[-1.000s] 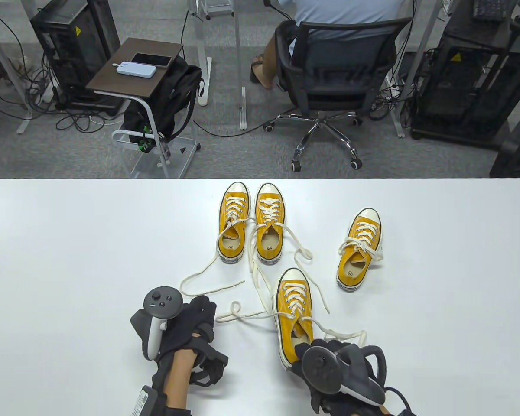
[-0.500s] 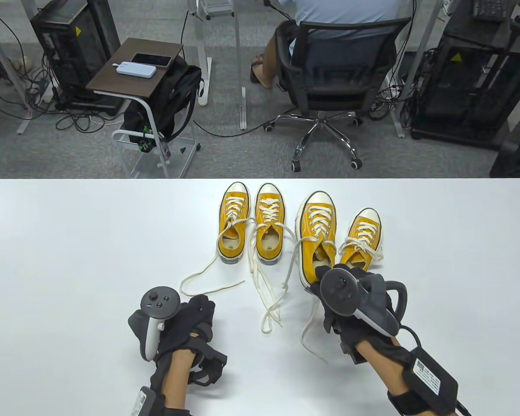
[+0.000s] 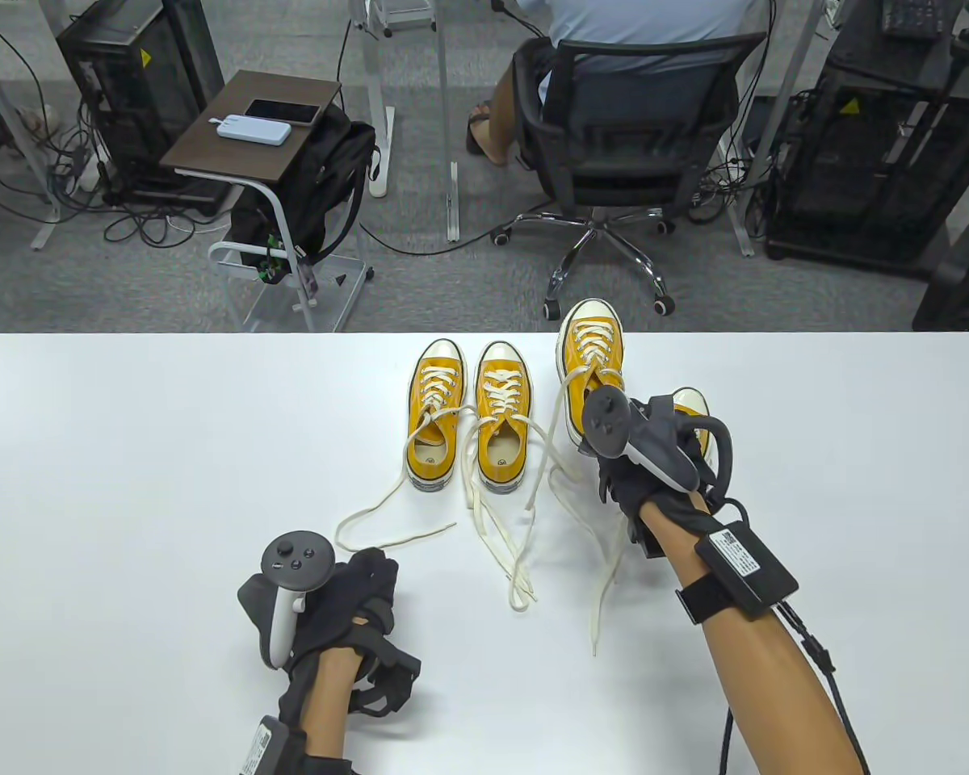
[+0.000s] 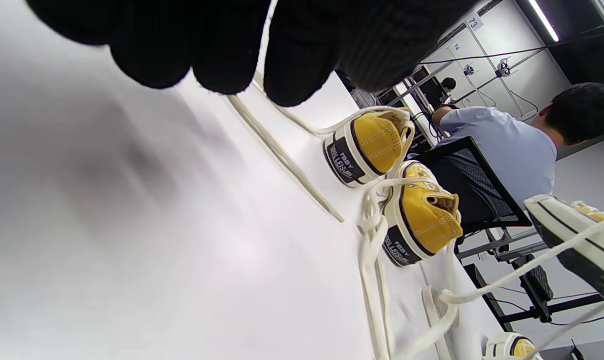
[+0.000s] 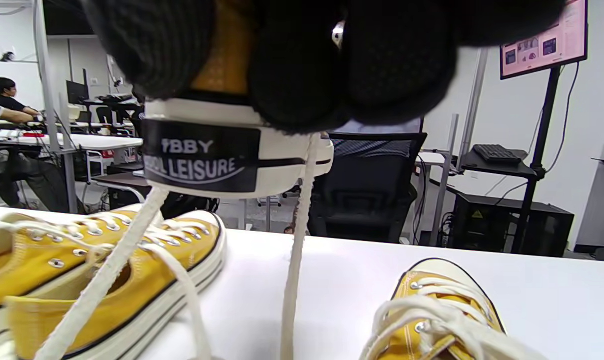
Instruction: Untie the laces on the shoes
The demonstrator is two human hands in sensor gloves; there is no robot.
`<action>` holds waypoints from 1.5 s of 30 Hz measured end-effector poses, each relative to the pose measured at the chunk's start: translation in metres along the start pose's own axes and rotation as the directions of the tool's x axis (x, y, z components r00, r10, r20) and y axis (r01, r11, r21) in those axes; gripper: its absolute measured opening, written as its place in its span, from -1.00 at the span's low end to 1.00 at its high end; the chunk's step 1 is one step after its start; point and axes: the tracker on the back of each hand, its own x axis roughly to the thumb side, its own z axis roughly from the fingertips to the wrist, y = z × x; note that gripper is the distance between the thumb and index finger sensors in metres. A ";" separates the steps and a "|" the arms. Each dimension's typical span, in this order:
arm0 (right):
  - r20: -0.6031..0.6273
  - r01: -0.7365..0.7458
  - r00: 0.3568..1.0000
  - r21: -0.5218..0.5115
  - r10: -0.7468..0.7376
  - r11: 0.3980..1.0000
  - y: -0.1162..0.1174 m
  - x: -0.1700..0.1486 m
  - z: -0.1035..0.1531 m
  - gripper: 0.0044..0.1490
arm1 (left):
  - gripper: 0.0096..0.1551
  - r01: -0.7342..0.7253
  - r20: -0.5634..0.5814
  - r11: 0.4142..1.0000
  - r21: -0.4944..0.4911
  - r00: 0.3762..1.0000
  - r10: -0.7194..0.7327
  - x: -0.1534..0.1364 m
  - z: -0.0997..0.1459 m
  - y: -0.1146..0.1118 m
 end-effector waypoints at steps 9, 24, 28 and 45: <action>-0.045 -0.011 0.999 0.081 0.015 0.997 0.040 -0.003 -0.035 -0.53 | -0.30 0.020 -0.007 1.000 0.007 1.000 -0.020 0.000 -0.001 0.001; -0.055 -0.055 0.996 0.179 0.066 0.982 0.093 -0.004 -0.050 -0.54 | -0.30 0.049 -0.006 0.999 -0.005 0.999 -0.049 0.004 -0.002 -0.003; -0.042 -0.107 0.992 0.248 0.121 0.963 0.100 -0.003 -0.048 -0.53 | -0.29 0.059 -0.002 0.998 -0.012 0.998 -0.059 0.005 -0.002 -0.004; -0.012 -0.211 0.975 0.260 0.222 0.942 0.064 -0.010 -0.022 -0.21 | -0.29 0.061 0.025 0.998 -0.036 0.998 -0.060 0.010 0.001 -0.008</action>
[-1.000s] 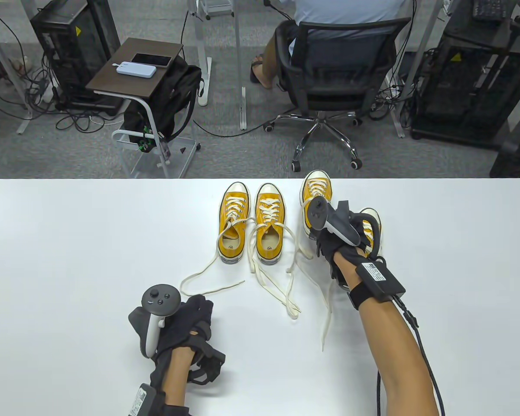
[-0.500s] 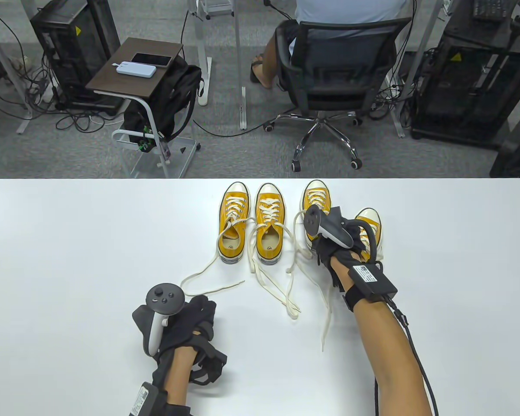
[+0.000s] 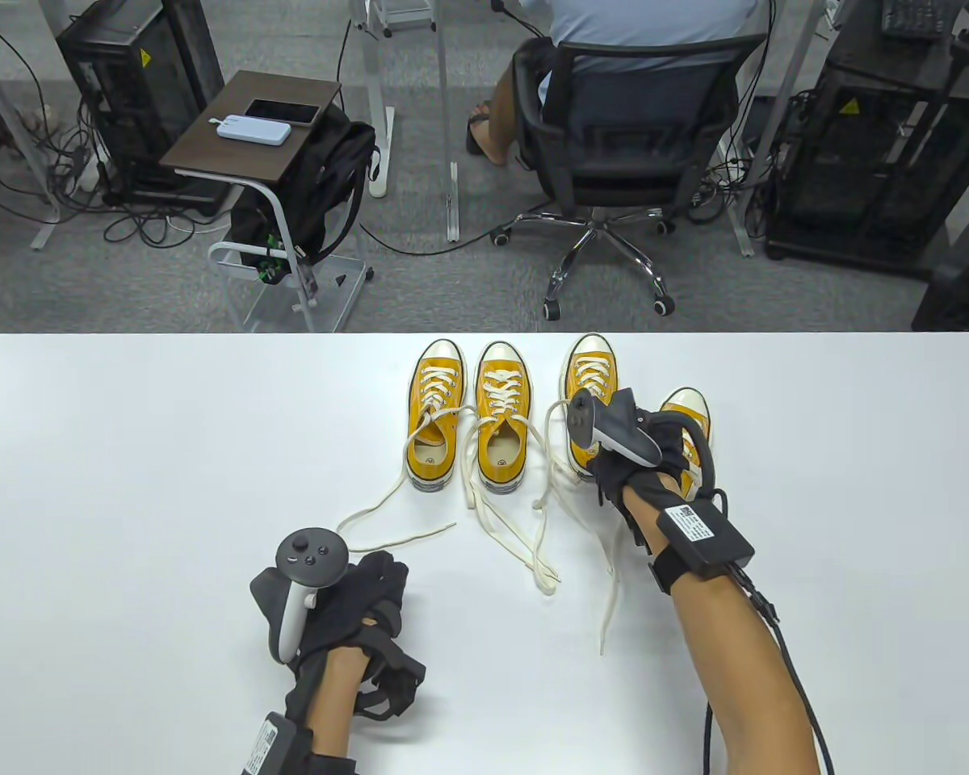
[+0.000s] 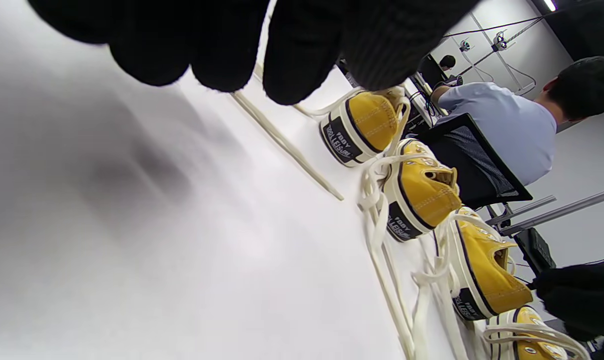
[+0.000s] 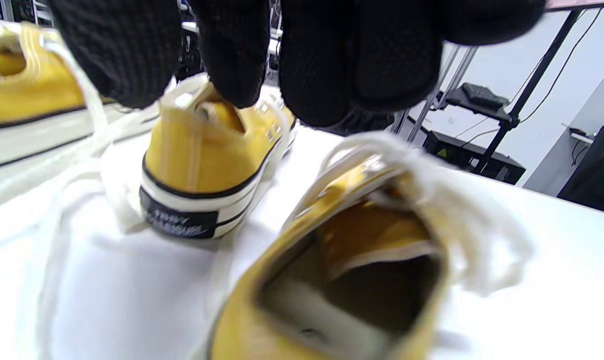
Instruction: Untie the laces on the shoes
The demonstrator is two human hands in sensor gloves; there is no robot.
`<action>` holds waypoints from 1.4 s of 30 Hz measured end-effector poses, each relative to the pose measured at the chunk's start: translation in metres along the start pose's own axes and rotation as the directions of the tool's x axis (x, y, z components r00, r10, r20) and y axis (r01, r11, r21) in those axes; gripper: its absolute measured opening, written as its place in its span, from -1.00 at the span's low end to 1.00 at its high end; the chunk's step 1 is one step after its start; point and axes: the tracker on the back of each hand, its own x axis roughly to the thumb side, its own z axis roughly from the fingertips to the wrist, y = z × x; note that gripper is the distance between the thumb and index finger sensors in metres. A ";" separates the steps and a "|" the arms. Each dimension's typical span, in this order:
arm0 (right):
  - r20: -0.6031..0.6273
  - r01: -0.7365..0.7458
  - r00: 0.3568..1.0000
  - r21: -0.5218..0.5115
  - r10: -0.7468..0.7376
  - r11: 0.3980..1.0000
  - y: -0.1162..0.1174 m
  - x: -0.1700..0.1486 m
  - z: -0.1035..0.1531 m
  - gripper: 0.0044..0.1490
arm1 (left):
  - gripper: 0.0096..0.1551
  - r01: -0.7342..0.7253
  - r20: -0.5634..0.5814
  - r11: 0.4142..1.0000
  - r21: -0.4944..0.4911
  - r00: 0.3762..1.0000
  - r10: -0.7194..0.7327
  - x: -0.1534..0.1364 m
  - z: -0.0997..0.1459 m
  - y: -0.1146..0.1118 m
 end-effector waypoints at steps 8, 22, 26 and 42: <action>-0.021 -0.021 1.000 0.009 0.022 1.000 -0.007 -0.032 0.040 -0.16 | -0.29 0.004 0.019 1.000 -0.015 1.000 -0.003 0.003 0.006 -0.003; -0.059 0.025 0.998 0.152 -0.016 0.988 0.051 -0.040 0.049 -0.12 | -0.28 0.005 0.006 1.000 -0.029 1.000 -0.005 0.002 0.007 -0.003; -0.054 0.011 0.999 0.105 -0.006 0.994 0.067 -0.035 0.047 -0.35 | -0.28 0.012 0.001 0.999 -0.031 1.000 -0.012 0.002 0.008 -0.004; -0.025 0.132 0.990 -0.166 -0.138 0.977 0.061 -0.059 0.064 -0.53 | -0.28 0.020 -0.003 0.999 -0.029 1.000 -0.020 0.002 0.007 -0.003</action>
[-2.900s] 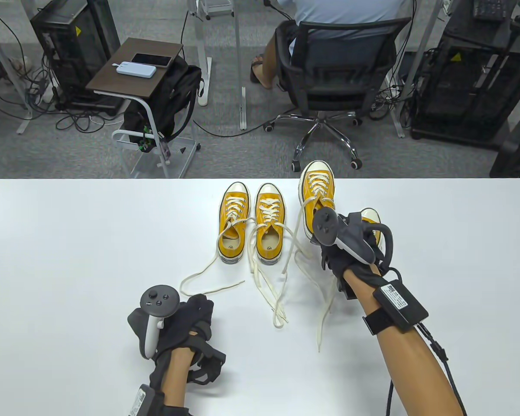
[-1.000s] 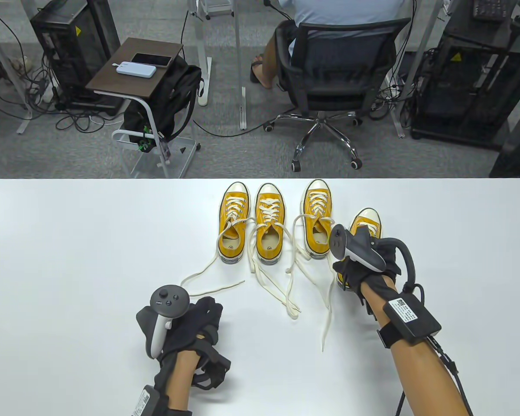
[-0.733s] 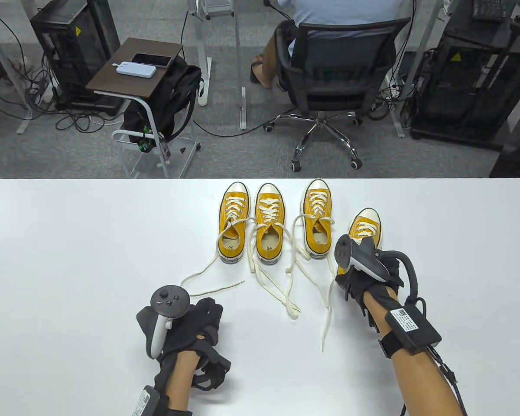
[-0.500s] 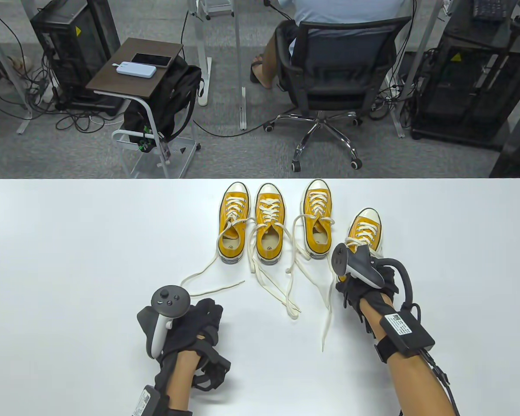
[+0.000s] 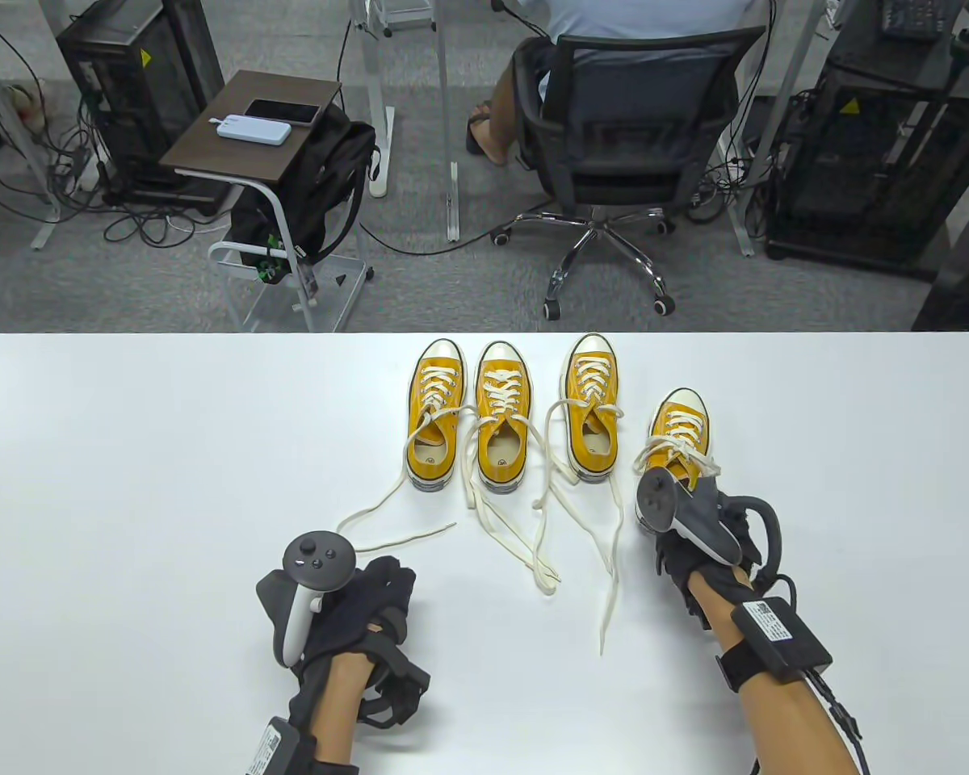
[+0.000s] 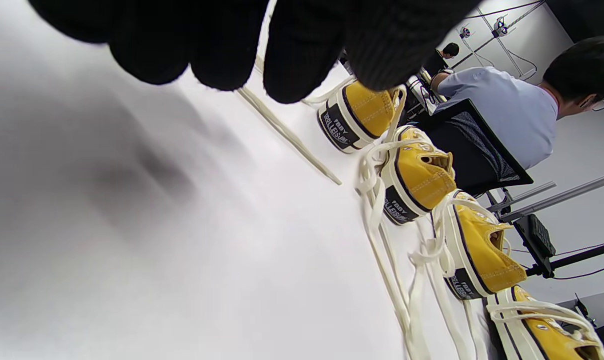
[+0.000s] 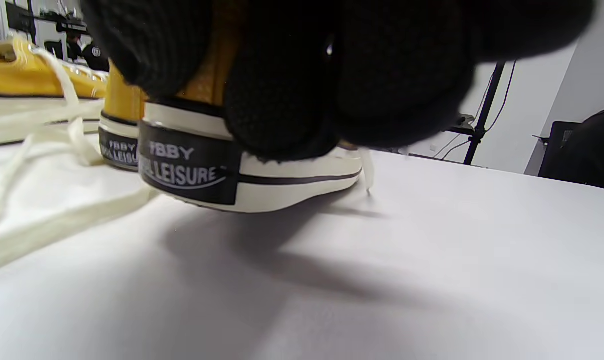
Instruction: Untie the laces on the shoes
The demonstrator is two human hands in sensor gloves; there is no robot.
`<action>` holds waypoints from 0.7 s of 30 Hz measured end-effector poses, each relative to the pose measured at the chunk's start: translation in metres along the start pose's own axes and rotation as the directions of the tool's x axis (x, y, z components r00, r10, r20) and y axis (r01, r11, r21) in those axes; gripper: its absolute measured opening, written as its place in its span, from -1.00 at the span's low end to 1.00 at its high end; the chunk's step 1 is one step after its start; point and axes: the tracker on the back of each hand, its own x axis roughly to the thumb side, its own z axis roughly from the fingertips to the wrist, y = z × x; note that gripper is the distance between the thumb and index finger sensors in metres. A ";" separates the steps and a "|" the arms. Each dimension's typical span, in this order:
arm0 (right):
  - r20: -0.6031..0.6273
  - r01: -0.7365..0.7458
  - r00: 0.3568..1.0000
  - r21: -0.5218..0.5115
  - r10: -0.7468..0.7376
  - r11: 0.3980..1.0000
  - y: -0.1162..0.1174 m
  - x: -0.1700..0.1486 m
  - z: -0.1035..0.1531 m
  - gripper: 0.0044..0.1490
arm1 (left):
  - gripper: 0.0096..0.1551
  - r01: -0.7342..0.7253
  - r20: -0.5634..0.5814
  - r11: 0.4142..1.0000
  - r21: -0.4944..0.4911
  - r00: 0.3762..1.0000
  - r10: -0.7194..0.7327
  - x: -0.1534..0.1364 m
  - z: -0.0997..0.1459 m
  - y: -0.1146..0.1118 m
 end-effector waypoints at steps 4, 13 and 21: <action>0.007 0.017 1.000 -0.036 -0.016 0.999 -0.015 -0.008 0.007 -0.54 | -0.28 0.000 -0.002 1.000 0.002 1.000 0.000 0.000 0.000 0.000; 0.053 0.061 0.997 -0.130 -0.054 0.990 -0.071 -0.011 0.033 -0.53 | -0.28 0.010 -0.005 1.000 -0.002 1.000 -0.010 0.000 0.000 -0.001; 0.175 0.091 0.983 -0.196 -0.057 0.976 -0.122 0.011 0.077 -0.53 | -0.28 0.005 -0.008 1.000 0.002 1.000 -0.004 0.000 0.000 -0.001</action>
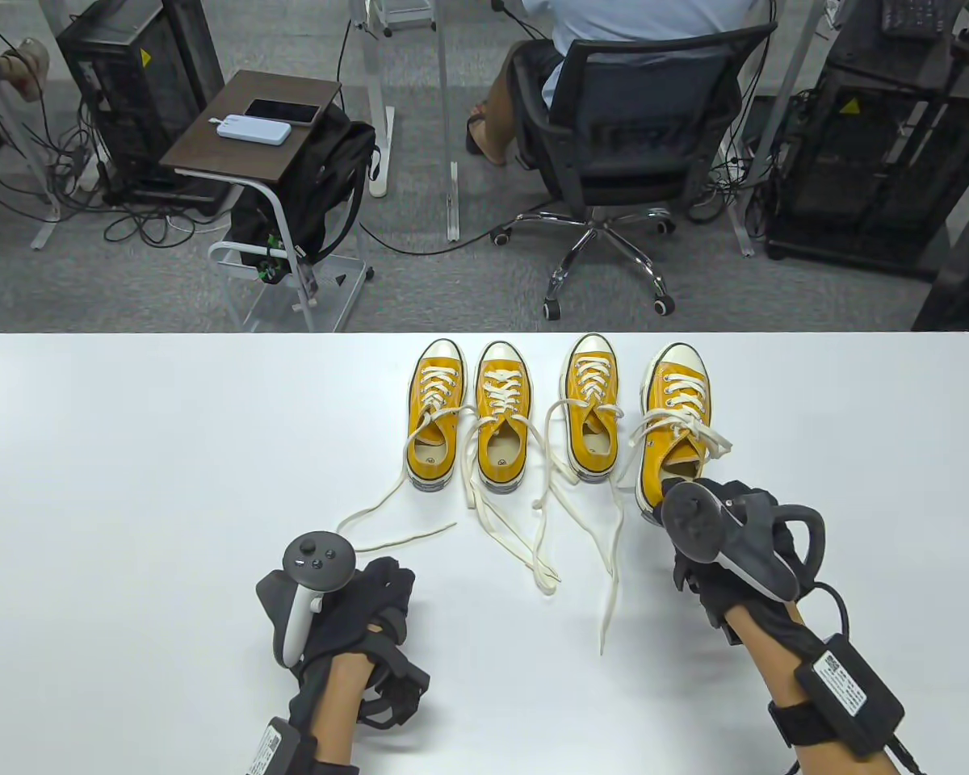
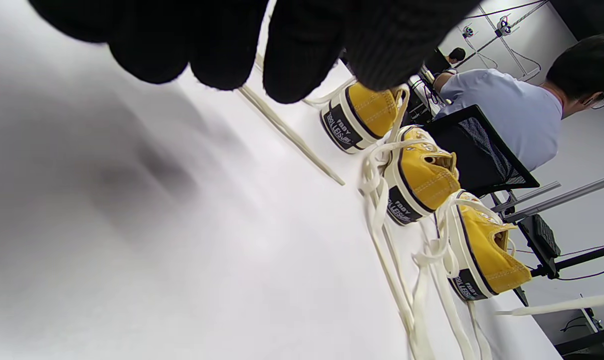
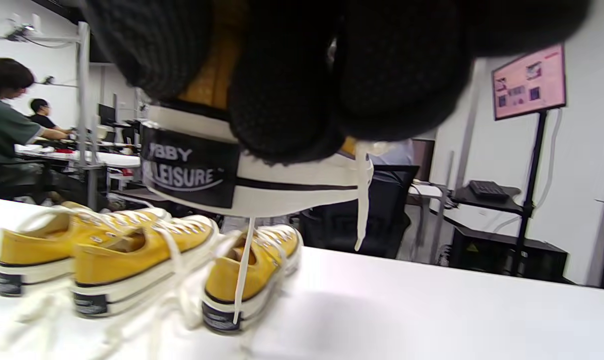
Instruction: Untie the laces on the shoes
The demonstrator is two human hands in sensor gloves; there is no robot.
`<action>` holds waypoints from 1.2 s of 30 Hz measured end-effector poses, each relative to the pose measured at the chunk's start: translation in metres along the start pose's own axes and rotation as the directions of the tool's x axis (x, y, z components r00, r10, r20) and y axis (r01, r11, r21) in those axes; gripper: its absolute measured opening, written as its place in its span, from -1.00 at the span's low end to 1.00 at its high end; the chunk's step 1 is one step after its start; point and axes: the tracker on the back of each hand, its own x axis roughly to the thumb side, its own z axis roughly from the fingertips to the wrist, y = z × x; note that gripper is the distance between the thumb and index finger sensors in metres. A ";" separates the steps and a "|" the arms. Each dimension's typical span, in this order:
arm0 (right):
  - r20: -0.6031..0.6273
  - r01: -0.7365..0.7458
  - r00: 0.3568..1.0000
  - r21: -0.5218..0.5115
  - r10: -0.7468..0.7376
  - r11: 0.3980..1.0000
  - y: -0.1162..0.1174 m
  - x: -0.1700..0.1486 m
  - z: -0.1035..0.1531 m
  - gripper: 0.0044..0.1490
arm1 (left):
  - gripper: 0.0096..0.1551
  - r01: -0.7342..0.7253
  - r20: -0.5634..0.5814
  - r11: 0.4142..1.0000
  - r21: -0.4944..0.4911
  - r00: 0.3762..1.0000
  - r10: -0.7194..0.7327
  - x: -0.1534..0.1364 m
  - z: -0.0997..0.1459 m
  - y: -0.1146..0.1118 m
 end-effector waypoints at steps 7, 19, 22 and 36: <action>0.177 0.036 0.984 -0.001 -0.036 0.999 -0.044 0.047 0.044 -0.52 | -0.28 -0.014 0.000 1.000 0.010 1.000 0.014 -0.001 0.000 0.002; 0.414 0.096 0.902 0.073 -0.118 0.993 -0.047 0.137 0.093 -0.51 | -0.28 -0.065 0.009 0.997 0.048 0.998 0.064 -0.006 0.005 0.015; 0.428 0.072 0.896 0.122 -0.118 0.990 -0.023 0.150 0.094 -0.51 | -0.28 -0.083 0.012 0.995 0.051 0.997 0.082 -0.007 0.007 0.018; 0.406 -0.025 0.909 0.276 -0.093 0.961 0.045 0.146 0.101 -0.51 | -0.28 -0.054 0.016 0.998 0.029 0.998 0.054 -0.005 0.006 0.014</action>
